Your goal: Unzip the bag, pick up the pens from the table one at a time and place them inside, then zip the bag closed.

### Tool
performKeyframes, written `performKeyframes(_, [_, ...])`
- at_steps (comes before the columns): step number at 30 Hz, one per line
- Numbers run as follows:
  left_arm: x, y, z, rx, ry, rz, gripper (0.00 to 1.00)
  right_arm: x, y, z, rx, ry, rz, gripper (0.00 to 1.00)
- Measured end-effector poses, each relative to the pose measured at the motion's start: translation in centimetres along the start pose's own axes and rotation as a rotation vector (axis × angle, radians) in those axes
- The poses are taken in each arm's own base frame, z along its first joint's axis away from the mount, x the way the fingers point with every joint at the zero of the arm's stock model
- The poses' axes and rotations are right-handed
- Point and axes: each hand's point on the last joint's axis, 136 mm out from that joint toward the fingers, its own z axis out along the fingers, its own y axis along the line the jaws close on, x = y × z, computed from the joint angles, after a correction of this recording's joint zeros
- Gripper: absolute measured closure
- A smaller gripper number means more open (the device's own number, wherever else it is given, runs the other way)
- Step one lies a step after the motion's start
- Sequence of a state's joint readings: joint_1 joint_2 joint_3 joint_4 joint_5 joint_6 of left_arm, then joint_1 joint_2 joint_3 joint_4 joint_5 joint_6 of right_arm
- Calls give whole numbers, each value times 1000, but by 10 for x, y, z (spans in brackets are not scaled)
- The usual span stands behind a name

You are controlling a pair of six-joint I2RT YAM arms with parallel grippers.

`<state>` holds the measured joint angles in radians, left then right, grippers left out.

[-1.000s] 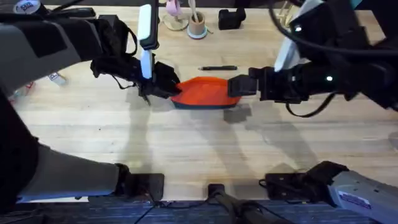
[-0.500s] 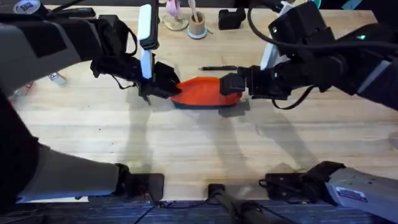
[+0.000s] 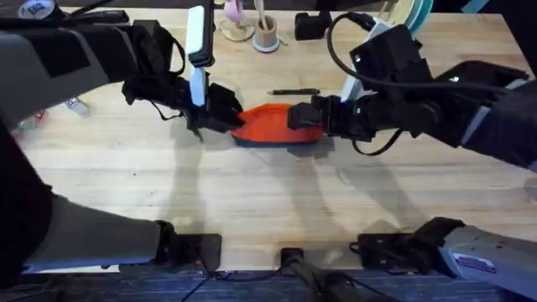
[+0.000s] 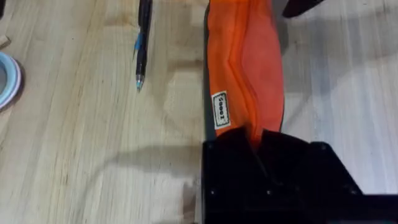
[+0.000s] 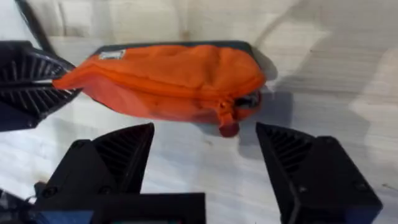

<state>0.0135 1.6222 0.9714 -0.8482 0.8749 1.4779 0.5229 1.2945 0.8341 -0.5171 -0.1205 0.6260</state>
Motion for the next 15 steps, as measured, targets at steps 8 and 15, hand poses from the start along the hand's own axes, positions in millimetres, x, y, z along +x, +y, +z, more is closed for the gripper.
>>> performKeyframes(8, [0, 0, 0, 0, 0, 0, 958, -6, -3, 0, 30, -35, 11, 126])
performKeyframes(15, [0, 0, 0, 0, 0, 0, 958, -9, -5, 0, 43, -52, 18, 499])
